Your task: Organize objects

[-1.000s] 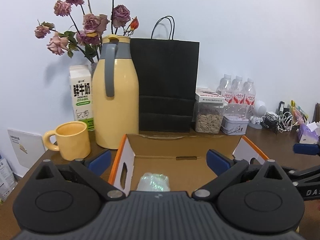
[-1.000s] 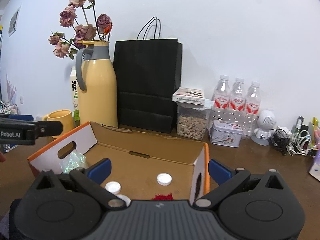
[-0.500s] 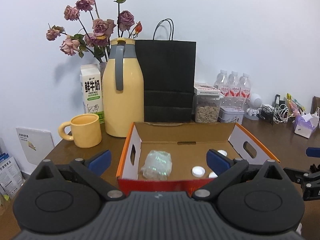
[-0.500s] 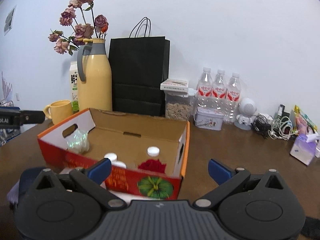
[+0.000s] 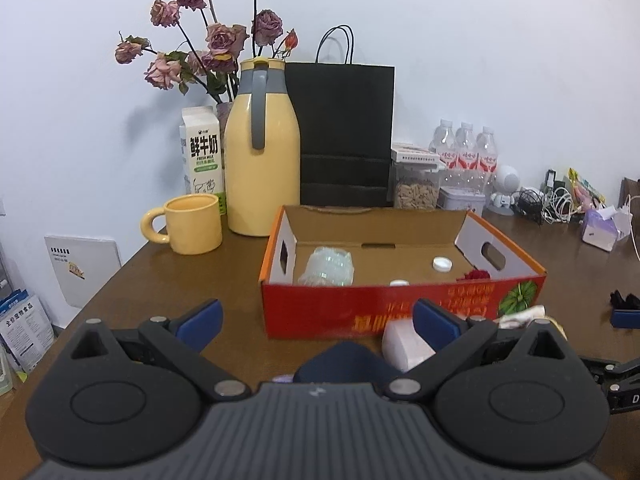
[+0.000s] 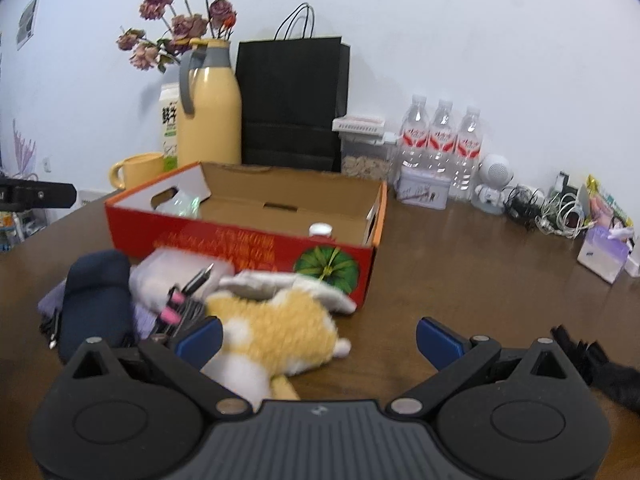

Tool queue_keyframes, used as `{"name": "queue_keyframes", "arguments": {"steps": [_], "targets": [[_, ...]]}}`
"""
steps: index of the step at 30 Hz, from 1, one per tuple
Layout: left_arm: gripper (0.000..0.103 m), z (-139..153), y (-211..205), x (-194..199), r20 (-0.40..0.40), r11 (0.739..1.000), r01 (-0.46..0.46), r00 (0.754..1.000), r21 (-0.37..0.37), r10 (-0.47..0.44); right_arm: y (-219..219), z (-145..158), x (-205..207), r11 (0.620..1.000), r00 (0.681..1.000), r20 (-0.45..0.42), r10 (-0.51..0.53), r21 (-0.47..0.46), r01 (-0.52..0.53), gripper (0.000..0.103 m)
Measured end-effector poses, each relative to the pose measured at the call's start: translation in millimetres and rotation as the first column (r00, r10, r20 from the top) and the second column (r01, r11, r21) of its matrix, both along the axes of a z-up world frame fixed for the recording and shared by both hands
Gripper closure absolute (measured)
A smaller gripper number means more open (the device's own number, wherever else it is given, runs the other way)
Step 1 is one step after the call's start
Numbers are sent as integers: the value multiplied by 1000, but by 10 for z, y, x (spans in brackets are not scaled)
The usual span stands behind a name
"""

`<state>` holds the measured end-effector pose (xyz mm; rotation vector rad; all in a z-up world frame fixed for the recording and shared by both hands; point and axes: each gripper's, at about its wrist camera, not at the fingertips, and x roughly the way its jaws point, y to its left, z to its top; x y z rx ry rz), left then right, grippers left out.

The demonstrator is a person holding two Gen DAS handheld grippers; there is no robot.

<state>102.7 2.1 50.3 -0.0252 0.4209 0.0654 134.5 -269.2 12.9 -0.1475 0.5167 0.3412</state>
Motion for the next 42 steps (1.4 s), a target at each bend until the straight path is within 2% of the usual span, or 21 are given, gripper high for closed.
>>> {"name": "queue_keyframes", "arguments": {"steps": [16,22,25,26,36,42], "targets": [[0,-277,322,-382,-64,997,-61,996,-50,58,176,-265,46,997,995,-76,62,52,-59,2],[0,-392,405,-436,-96,996,-52,994,-77,45,217,-295,62,994,993,-72,91,68,-86,26],[0,-479,416,-420,-129,996,-48,991,-78,37,246,-292,24,992,992,-59,115,59,-111,40],[0,-503,417,-418,-136,996,-46,990,-82,34,250,-294,18,991,991,-59,122,58,-119,48],[0,-699,303,-349,-194,997,5,981,-73,-19,272,-266,-180,997,995,59,78,7,-79,62],[0,-779,227,-216,-226,999,27,973,-41,-36,224,-240,-245,999,995,92,45,18,-47,63]]}}
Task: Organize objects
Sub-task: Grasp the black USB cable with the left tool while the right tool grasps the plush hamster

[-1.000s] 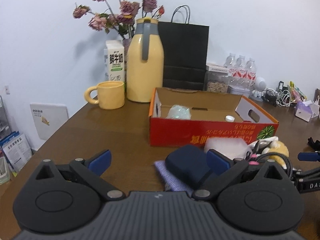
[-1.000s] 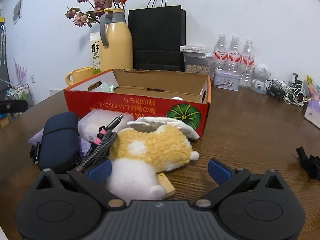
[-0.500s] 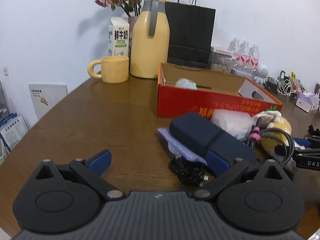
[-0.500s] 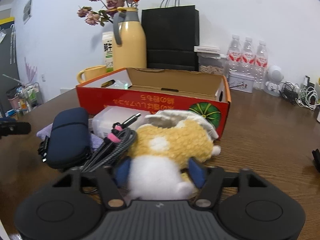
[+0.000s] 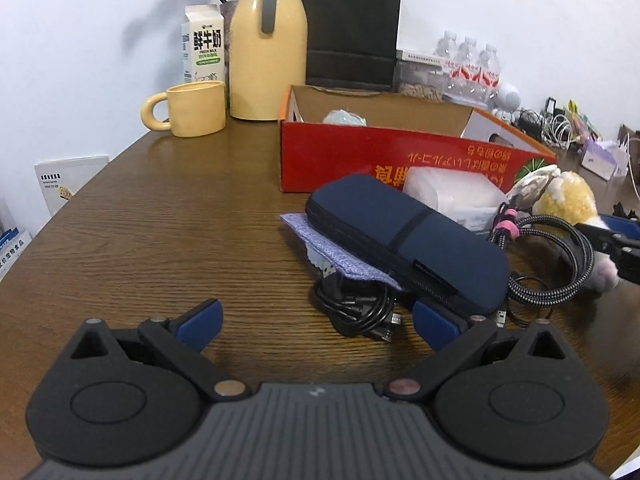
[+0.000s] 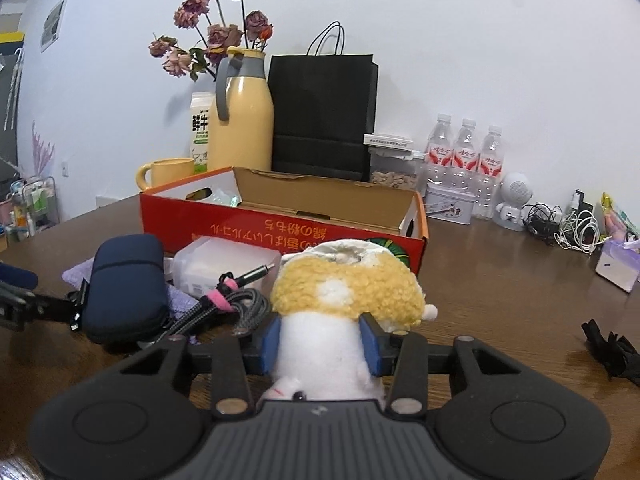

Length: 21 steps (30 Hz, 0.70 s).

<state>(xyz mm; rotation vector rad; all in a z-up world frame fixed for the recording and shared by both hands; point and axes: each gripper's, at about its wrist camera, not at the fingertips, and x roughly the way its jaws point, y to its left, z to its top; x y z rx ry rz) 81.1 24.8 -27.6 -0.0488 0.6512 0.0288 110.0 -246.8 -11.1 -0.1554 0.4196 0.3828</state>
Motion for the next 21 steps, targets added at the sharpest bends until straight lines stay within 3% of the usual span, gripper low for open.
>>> {"name": "queue_keyframes", "arguments": {"steps": [6,10,14,21], "targets": [[0,-21,-17,98,1,1000,12,1000,5,-12,-15,-16,30,1000,1000,-30,9,4,-9,61],[19,-51,-10,124,3,999,29,1000,-16,-29,-3,-34,61,1000,999,-52,10,2,-10,54],[53,-50,-44,89,28,997,80,996,-13,-80,-14,-61,129,1000,995,-96,1,7,0,49],[55,-54,-26,-2,46,999,50,998,-16,-49,-12,-81,139,1000,993,-114,15,9,-14,53]]}}
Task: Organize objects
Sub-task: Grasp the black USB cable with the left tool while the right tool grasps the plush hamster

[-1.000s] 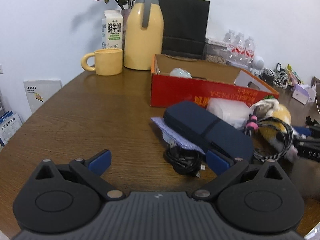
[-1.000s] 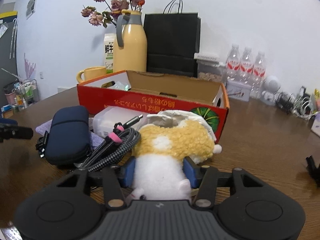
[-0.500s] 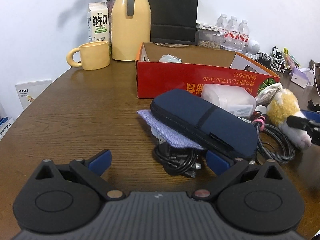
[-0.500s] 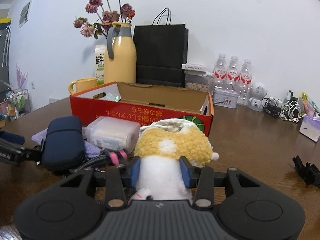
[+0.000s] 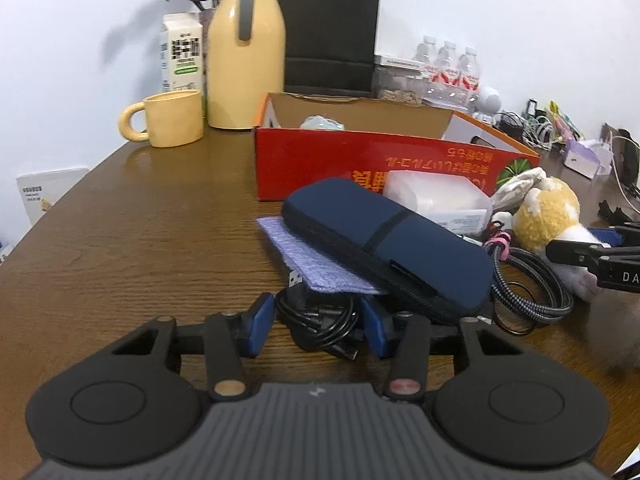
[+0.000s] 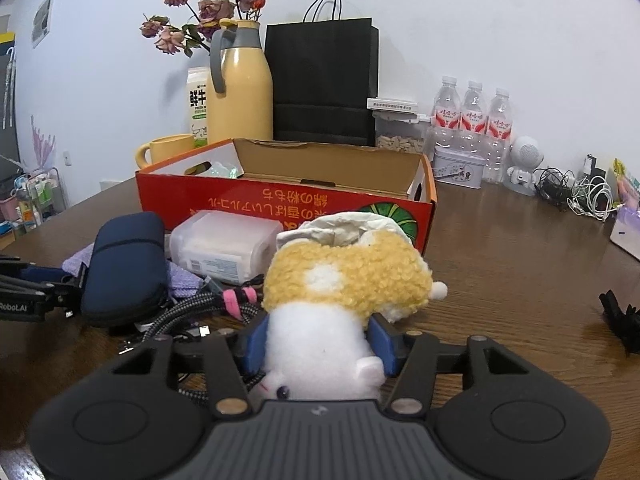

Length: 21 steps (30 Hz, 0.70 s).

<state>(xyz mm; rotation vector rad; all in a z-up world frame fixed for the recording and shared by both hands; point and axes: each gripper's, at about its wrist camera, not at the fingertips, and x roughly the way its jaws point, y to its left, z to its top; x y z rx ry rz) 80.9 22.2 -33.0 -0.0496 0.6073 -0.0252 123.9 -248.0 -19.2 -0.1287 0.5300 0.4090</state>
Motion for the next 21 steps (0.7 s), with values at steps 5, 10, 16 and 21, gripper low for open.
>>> {"name": "queue_keyframes", "arguments": {"steps": [5,10,16,21], "targets": [[55,1,112,-122,9,999,-31,999,-10,31,-1,8,-27,1000,1000,9,0,0,0,56],[55,50,204,-228,28,998,-59,998,-11,60,-3,31,-103,1000,999,37,-2,-2,2,57],[55,246,285,-318,94,996,-85,992,-8,85,-10,-22,-273,1000,996,90,-6,-29,8,58],[55,469,258,-292,162,997,-75,984,-3,74,-67,86,-330,1000,992,124,-19,-6,20,58]]}}
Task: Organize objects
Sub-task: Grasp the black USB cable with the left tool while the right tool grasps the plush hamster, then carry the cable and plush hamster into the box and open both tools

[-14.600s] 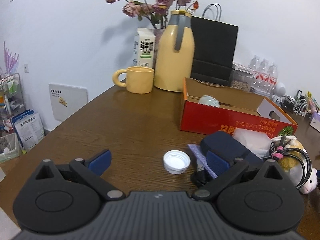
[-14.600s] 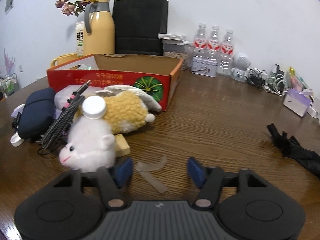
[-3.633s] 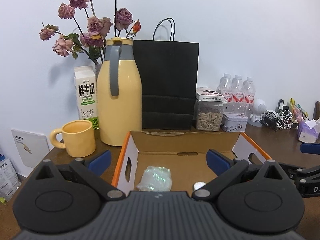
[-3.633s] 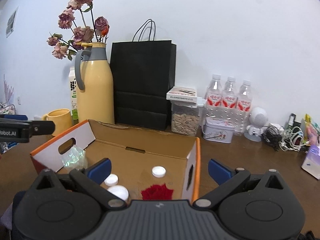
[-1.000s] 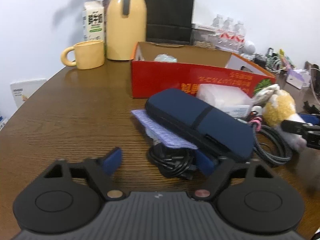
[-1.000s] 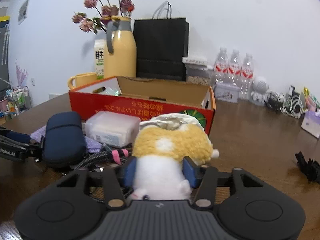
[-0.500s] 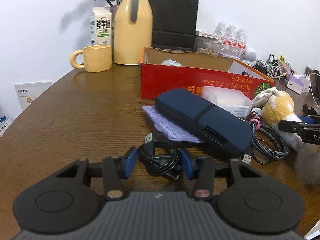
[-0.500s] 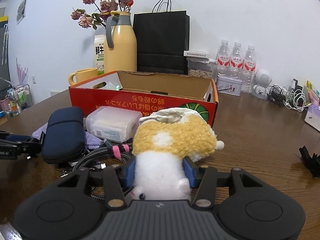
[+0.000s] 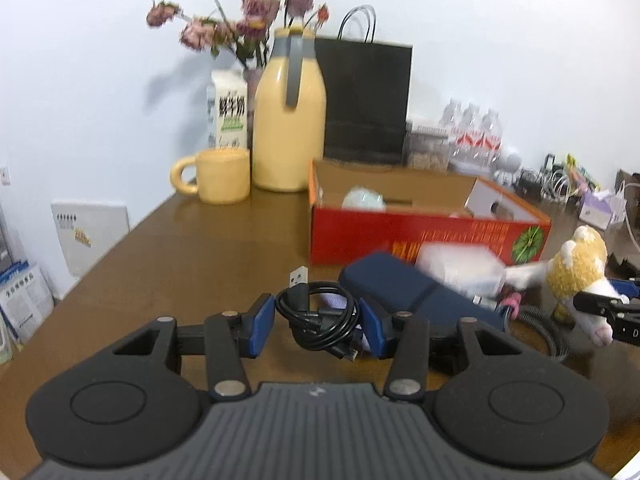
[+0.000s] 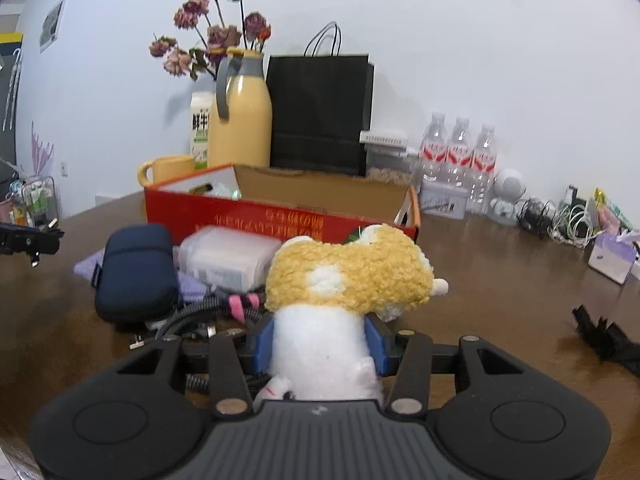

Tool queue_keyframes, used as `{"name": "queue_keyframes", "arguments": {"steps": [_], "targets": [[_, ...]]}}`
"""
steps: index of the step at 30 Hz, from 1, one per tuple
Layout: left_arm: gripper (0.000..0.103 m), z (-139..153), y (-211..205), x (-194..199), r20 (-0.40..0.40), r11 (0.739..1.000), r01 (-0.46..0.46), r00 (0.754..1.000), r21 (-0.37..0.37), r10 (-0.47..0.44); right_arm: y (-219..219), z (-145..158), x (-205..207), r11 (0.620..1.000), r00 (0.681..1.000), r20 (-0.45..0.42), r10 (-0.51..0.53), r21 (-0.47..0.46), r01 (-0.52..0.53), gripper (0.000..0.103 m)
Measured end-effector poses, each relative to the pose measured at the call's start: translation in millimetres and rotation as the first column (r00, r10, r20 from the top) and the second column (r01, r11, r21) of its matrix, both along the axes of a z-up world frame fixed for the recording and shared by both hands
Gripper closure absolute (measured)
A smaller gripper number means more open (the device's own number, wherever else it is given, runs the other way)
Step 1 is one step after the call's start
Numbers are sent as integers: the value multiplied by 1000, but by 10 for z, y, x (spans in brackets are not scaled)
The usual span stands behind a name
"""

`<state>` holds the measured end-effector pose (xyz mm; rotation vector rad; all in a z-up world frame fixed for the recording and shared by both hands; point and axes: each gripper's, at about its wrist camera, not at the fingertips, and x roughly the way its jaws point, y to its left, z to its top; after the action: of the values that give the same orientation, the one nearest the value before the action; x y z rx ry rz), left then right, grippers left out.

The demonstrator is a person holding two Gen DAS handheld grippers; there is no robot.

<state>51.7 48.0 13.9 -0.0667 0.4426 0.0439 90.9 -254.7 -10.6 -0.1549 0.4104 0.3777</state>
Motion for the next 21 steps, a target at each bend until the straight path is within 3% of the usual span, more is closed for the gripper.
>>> {"name": "queue_keyframes", "arguments": {"steps": [10,21], "targets": [[55,396,-285,441,107,996,90,990,16,-92,164,427,131,999,994,106,41,10,-42,58],[55,583,-487,1374,107,990,144,984,-3,-143,488,749,962,998,992,116,44,39,-48,58]]}}
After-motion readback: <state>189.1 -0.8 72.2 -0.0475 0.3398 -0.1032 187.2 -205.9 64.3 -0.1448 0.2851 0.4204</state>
